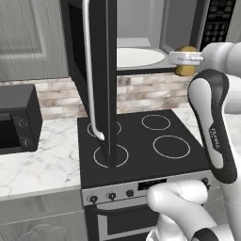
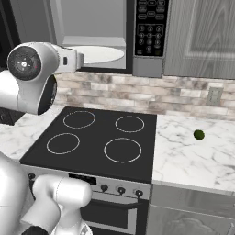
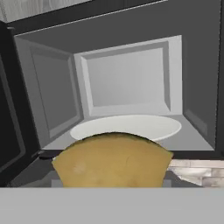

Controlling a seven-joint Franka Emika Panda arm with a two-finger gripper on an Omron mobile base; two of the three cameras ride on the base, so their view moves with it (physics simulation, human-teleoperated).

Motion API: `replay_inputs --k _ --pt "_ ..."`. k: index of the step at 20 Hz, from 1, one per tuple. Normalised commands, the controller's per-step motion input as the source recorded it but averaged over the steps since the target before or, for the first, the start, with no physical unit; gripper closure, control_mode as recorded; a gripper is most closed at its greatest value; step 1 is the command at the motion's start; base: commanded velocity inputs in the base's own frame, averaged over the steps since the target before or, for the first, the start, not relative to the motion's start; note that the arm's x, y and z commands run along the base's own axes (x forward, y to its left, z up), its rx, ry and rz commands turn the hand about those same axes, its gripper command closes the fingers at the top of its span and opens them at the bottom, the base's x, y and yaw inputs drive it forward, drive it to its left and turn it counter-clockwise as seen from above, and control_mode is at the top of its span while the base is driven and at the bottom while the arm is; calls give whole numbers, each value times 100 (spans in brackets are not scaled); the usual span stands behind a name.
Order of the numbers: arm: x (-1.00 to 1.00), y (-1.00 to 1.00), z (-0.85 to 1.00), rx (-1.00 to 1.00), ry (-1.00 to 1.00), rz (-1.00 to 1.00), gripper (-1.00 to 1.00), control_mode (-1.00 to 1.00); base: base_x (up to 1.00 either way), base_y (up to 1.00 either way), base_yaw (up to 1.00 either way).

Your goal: Place the sponge inside the microwave to prepare for sanitizing.

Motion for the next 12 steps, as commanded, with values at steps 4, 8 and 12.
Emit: replay_inputs --k 4,8,12 --pt "26 14 33 -4 0 0 100 -100 0 0 0" --pt "28 14 17 -10 0 0 100 -100 0 0 0" --pt "30 17 -2 -6 -4 0 100 -100 0 0 0"
